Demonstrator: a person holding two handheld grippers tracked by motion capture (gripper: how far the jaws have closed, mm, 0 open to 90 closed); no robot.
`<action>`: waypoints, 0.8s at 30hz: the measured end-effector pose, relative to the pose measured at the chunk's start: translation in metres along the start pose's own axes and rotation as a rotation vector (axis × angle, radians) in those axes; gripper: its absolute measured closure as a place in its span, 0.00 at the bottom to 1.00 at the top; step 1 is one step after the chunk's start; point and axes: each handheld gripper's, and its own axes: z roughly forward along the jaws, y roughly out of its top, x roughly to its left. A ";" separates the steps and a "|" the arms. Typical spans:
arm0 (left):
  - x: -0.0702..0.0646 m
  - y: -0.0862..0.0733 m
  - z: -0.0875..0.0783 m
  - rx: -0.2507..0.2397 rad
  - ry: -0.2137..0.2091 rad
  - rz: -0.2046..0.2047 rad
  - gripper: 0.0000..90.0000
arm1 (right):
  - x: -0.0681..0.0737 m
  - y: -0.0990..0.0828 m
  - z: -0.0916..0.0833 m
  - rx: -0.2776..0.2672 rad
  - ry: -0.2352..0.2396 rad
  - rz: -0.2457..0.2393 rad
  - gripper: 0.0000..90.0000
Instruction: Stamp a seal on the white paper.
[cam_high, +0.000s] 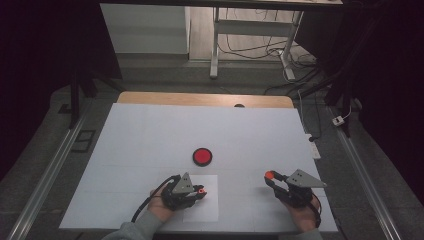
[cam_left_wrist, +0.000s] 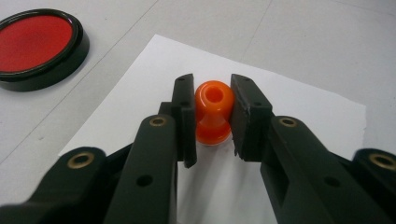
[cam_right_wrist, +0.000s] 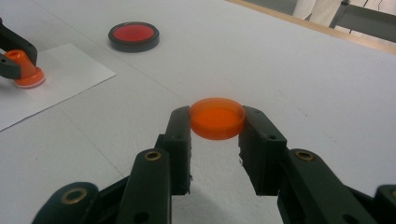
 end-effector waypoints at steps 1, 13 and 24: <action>0.000 0.000 0.000 -0.003 -0.001 -0.004 0.81 | 0.000 0.000 0.000 0.001 -0.002 0.000 0.71; 0.002 -0.001 0.000 -0.008 -0.012 -0.029 0.81 | 0.000 0.000 -0.001 0.000 -0.001 -0.005 0.71; 0.001 -0.002 0.000 -0.009 -0.008 -0.022 0.81 | 0.000 0.001 -0.002 -0.004 -0.003 -0.001 0.71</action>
